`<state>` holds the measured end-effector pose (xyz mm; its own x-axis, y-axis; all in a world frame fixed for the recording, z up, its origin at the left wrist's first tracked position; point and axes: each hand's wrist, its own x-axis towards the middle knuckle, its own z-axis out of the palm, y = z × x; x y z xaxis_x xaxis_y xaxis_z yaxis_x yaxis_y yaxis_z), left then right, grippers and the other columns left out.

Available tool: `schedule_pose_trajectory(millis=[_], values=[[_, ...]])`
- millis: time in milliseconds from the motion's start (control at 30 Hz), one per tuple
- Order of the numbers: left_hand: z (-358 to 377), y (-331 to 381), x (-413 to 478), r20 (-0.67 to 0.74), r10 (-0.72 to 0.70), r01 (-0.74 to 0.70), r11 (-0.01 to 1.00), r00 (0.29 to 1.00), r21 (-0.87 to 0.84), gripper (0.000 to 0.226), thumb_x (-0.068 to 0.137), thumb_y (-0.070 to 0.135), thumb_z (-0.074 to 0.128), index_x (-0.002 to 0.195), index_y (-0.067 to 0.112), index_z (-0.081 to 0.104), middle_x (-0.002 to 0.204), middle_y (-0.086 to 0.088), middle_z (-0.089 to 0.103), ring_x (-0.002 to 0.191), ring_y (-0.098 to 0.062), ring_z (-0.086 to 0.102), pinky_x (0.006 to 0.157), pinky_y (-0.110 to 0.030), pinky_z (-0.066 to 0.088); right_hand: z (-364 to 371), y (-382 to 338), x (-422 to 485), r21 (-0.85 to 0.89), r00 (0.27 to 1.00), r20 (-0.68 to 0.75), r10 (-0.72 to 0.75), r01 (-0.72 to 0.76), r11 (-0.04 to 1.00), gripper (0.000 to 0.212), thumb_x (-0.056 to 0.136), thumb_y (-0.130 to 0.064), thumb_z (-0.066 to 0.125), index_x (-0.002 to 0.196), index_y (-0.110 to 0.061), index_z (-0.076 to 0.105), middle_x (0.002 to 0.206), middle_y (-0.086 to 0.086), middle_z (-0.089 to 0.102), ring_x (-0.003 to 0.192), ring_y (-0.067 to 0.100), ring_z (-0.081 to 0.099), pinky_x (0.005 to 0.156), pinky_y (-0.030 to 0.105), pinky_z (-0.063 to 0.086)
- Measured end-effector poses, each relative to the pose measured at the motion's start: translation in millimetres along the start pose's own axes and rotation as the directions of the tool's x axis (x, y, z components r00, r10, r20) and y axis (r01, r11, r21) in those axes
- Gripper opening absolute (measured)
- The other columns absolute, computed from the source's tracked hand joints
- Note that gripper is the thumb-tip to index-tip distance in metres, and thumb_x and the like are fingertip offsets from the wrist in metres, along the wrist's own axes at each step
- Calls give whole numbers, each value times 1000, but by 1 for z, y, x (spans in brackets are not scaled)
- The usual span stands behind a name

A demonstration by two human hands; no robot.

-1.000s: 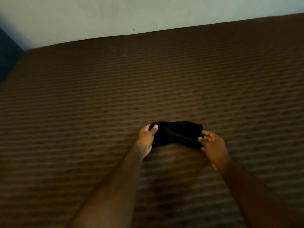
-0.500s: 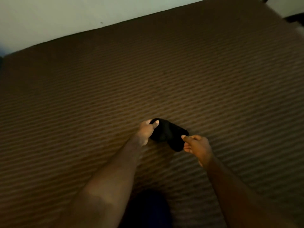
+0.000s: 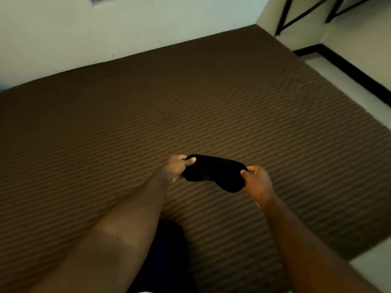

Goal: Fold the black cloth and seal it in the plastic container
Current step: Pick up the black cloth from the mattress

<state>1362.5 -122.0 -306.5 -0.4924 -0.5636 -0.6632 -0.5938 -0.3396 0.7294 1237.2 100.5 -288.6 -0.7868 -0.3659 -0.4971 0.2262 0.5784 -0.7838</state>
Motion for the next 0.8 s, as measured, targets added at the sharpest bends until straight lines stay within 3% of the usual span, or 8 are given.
schedule_pose_trajectory(millis=[67, 133, 233, 333, 467, 533, 667, 800], values=[[13, 0, -30, -16, 33, -32, 999, 999, 38, 28, 86, 29, 71, 93, 3, 64, 92, -10, 67, 89, -28, 64, 64, -31, 47, -17, 12, -21, 3, 999, 38, 13, -13, 1000, 20, 98, -20, 55, 112, -8, 62, 103, 8, 69, 96, 23, 68, 85, 48, 58], [20, -2, -50, -14, 46, -45, 997, 999, 54, 25, 86, 29, 71, 77, 11, 58, 77, -5, 60, 76, -21, 59, 62, -30, 47, -30, 22, -39, 36, 997, 64, 36, -38, 999, 17, 99, -19, 53, 112, -11, 61, 102, 8, 68, 95, 23, 68, 83, 48, 59], [29, -9, -87, 18, 31, -32, 997, 999, 69, 26, 85, 31, 72, 75, 10, 60, 80, -6, 63, 83, -23, 60, 68, -33, 48, -48, 36, -67, 73, 994, 75, 80, -85, 994, 12, 100, -20, 52, 96, -16, 62, 100, 10, 69, 92, 24, 68, 81, 49, 60], [29, -15, -119, 23, -4, 2, 995, 1000, 95, 34, 82, 33, 75, 92, 2, 65, 94, -14, 67, 89, -27, 65, 71, -35, 52, -61, 47, -91, 86, 981, 112, 158, -168, 982, 13, 101, -20, 50, 95, -15, 61, 104, 12, 69, 96, 26, 68, 82, 54, 58], [29, -15, -147, -50, 37, -28, 983, 998, 180, 32, 82, 31, 75, 71, 9, 55, 67, -6, 56, 58, -15, 55, 50, -24, 45, -62, 49, -111, 102, 965, 146, 218, -234, 967, 19, 103, -19, 44, 115, -9, 57, 114, 12, 63, 103, 27, 64, 84, 50, 58], [30, -18, -156, -84, 53, -37, 983, 995, 182, 32, 85, 27, 72, 68, 10, 51, 67, -5, 56, 58, -13, 54, 47, -21, 45, -55, 48, -119, 123, 964, 129, 233, -249, 961, 18, 104, -19, 42, 115, -11, 55, 117, 11, 62, 104, 26, 63, 84, 48, 58], [27, -23, -167, -101, 78, -62, 985, 992, 159, 25, 87, 26, 70, 75, 9, 56, 78, -8, 61, 66, -14, 58, 55, -27, 49, -35, 51, -130, 235, 944, 95, 315, -329, 914, 23, 104, -20, 42, 124, -12, 52, 115, 7, 57, 102, 24, 59, 83, 43, 56], [22, -32, -177, -125, 108, -95, 990, 986, 105, 27, 86, 25, 71, 68, 14, 54, 68, -2, 59, 61, -12, 57, 45, -18, 46, -29, 60, -143, 323, 936, 79, 342, -349, 880, 27, 103, -19, 45, 127, -9, 54, 100, 2, 58, 93, 20, 60, 91, 46, 55]])
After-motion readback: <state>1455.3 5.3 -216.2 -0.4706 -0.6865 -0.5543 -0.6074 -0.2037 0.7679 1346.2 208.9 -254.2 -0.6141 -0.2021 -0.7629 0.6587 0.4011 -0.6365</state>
